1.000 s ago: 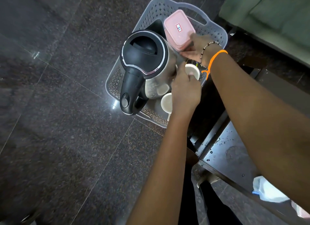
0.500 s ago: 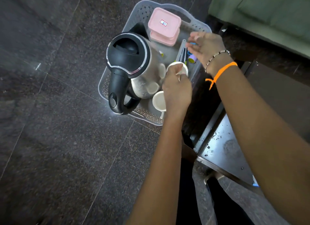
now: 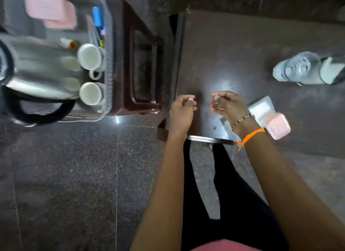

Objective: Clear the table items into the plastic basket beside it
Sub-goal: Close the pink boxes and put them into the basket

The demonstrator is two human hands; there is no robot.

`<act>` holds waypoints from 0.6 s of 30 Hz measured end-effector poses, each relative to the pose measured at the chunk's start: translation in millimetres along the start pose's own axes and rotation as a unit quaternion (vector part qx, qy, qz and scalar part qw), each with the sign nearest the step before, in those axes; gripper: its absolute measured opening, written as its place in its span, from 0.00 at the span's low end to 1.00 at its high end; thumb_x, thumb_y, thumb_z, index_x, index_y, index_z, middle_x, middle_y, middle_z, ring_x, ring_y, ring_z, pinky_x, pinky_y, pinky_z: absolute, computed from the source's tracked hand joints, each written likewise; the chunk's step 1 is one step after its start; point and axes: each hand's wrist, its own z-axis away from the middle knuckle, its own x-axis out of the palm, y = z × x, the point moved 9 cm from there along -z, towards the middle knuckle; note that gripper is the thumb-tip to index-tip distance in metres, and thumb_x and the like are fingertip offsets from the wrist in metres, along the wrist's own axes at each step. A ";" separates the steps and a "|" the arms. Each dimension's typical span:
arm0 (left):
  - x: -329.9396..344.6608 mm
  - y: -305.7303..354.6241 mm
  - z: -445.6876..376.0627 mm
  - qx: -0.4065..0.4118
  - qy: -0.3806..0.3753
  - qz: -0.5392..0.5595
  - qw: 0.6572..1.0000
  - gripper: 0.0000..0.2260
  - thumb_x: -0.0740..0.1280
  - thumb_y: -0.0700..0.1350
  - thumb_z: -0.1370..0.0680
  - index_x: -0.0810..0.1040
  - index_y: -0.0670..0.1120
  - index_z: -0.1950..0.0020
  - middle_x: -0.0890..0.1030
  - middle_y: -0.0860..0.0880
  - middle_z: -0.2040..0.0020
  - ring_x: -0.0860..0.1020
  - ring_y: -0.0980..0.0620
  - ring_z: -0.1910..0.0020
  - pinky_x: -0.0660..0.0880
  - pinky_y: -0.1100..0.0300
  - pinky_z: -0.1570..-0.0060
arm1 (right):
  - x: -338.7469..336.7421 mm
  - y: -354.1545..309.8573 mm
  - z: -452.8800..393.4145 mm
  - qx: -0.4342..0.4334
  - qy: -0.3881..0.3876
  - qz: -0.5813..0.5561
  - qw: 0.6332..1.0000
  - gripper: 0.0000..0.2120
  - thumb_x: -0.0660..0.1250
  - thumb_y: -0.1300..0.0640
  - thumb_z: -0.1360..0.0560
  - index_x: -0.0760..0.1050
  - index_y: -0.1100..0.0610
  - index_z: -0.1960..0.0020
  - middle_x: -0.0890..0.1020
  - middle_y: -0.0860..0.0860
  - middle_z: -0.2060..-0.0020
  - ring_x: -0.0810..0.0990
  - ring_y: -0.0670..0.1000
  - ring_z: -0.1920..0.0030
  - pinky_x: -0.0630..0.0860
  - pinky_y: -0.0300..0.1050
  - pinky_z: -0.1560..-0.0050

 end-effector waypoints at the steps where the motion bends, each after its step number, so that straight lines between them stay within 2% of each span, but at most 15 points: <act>1: 11.9 -8.4 -0.6 -0.009 -0.014 -0.016 1.000 0.08 0.59 0.39 0.21 0.77 0.47 0.50 0.78 0.51 0.61 0.77 0.57 0.65 0.73 0.59 0.52 | -16.0 8.8 -0.9 0.003 0.016 0.002 1.000 0.14 0.56 0.69 0.22 0.72 0.56 0.62 0.74 0.54 0.67 0.76 0.39 0.79 0.76 0.29 0.72; 6: 108.1 -40.2 11.7 -0.030 -0.103 -0.111 0.988 0.09 0.58 0.39 0.22 0.77 0.46 0.49 0.79 0.49 0.56 0.77 0.59 0.65 0.72 0.71 0.65 | -139.7 45.4 -1.4 0.011 0.136 0.002 0.991 0.13 0.57 0.72 0.24 0.73 0.58 0.61 0.75 0.51 0.72 0.73 0.40 0.78 0.71 0.28 0.75; 8: 141.7 -48.6 16.9 -0.039 -0.126 -0.137 0.982 0.10 0.57 0.38 0.22 0.78 0.44 0.48 0.79 0.47 0.56 0.76 0.58 0.65 0.72 0.72 0.67 | -184.6 55.3 -3.9 -0.003 0.189 0.036 0.981 0.12 0.57 0.71 0.25 0.74 0.58 0.60 0.77 0.52 0.72 0.74 0.38 0.77 0.73 0.33 0.69; 10: 166.6 -54.4 20.6 -0.048 -0.139 -0.163 0.976 0.11 0.57 0.37 0.22 0.78 0.43 0.48 0.78 0.47 0.57 0.75 0.57 0.65 0.72 0.69 0.65 | -220.0 63.3 -7.2 -0.014 0.239 0.112 0.965 0.10 0.60 0.69 0.27 0.77 0.58 0.53 0.80 0.58 0.61 0.79 0.47 0.64 0.76 0.45 0.54; 12: 185.3 -60.9 23.2 -0.061 -0.150 -0.181 0.970 0.12 0.56 0.38 0.21 0.77 0.41 0.45 0.78 0.48 0.58 0.75 0.57 0.65 0.71 0.70 0.66 | -247.6 71.6 -10.4 -0.007 0.282 0.200 0.938 0.12 0.63 0.66 0.28 0.76 0.60 0.46 0.79 0.61 0.47 0.78 0.58 0.50 0.70 0.45 0.44; 14: 199.2 -67.7 26.3 -0.076 -0.154 -0.196 0.966 0.13 0.55 0.39 0.21 0.77 0.40 0.42 0.78 0.47 0.55 0.76 0.57 0.64 0.71 0.70 0.64 | -264.7 85.9 -16.7 0.021 0.294 0.235 0.926 0.17 0.65 0.65 0.29 0.72 0.60 0.40 0.72 0.62 0.39 0.73 0.61 0.41 0.64 0.45 0.40; 16: 206.9 -73.6 27.6 -0.087 -0.157 -0.215 0.960 0.13 0.55 0.41 0.20 0.76 0.41 0.42 0.78 0.47 0.53 0.76 0.58 0.62 0.71 0.68 0.59 | -270.8 103.3 -24.2 0.058 0.285 0.223 0.931 0.21 0.66 0.63 0.29 0.69 0.59 0.37 0.68 0.62 0.36 0.71 0.62 0.39 0.63 0.45 0.36; 18: 213.1 -78.9 28.7 -0.097 -0.155 -0.218 0.959 0.13 0.55 0.42 0.20 0.76 0.42 0.42 0.78 0.48 0.51 0.76 0.57 0.61 0.72 0.66 0.56 | -271.3 115.3 -32.5 0.074 0.262 0.215 0.938 0.23 0.68 0.61 0.29 0.68 0.61 0.36 0.69 0.64 0.36 0.71 0.61 0.38 0.62 0.40 0.41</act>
